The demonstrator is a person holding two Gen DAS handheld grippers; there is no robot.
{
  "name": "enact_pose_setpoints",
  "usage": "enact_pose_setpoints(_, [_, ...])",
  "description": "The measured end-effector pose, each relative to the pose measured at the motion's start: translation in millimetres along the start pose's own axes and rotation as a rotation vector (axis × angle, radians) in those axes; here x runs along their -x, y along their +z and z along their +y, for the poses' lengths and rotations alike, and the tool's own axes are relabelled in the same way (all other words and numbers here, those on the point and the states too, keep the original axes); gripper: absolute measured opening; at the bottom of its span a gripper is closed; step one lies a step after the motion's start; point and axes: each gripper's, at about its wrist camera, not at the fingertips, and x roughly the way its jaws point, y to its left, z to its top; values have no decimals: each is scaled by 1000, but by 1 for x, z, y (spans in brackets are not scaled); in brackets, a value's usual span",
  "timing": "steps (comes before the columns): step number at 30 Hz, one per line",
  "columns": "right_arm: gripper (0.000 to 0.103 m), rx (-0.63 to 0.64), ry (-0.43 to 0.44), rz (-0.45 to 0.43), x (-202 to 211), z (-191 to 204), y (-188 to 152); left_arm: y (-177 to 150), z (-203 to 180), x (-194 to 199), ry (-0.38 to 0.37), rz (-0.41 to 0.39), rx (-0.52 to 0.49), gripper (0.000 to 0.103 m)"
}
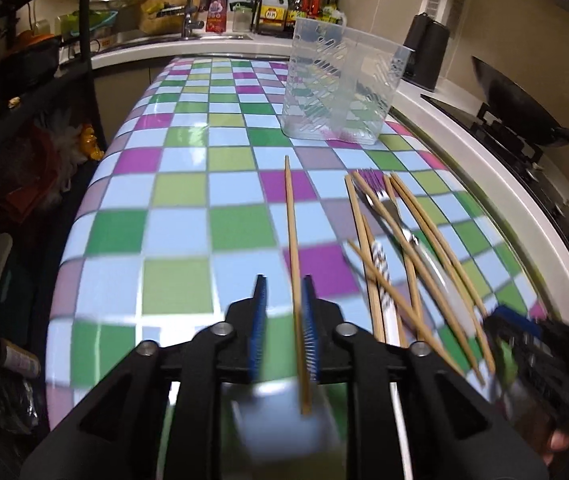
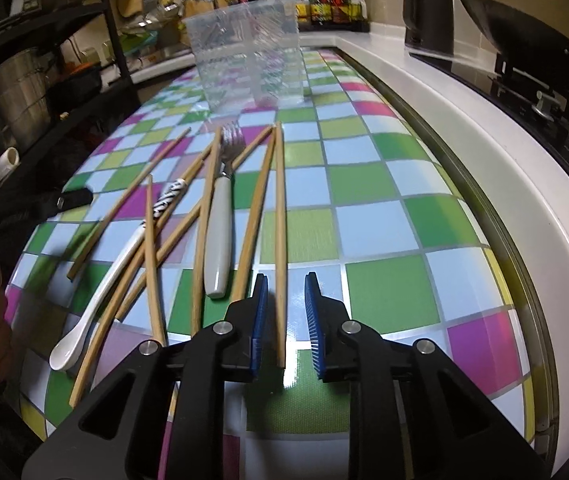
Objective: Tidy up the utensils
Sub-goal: 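Lower the left tool and grasp a bamboo chopstick while the right tool grasps another chopstick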
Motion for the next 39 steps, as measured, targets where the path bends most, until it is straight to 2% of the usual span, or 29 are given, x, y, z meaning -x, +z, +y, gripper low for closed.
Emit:
enact_pose_setpoints(3, [21,0,-12,-87,11,-3,2,-20,2,15,-5,-38,-18,23])
enact_pose_setpoints(7, [26,36,-65,-84,16,5,14,-33,3,27,-18,-74,10,23])
enact_pose_setpoints(8, [32,64,-84,-50,14,11,16,-35,3,28,-28,-77,11,23])
enact_pose_setpoints(9, [34,71,-79,-20,12,13,17,-36,3,29,-34,-83,11,23])
enact_pose_setpoints(13, [34,115,-113,-1,14,19,17,-43,-3,35,-34,-125,-5,23])
enact_pose_setpoints(15, [34,148,-145,-41,21,20,13,-46,-3,38,-33,-145,0,23])
enact_pose_setpoints(17, [32,114,-157,-83,32,14,8,-50,-3,40,-15,-161,-2,23])
enact_pose_setpoints(21, [18,-23,-108,-97,37,-1,-12,-56,-3,40,-1,-166,-5,23])
enact_pose_setpoints(25, [18,31,-87,-66,32,10,-26,-66,-7,38,18,-175,-20,23])
enact_pose_setpoints(31, [18,23,-76,-50,23,4,-29,-72,-15,34,45,-170,-42,23])
enact_pose_setpoints(39, [18,50,-62,-50,20,0,-31,-71,-23,22,84,-111,-33,23])
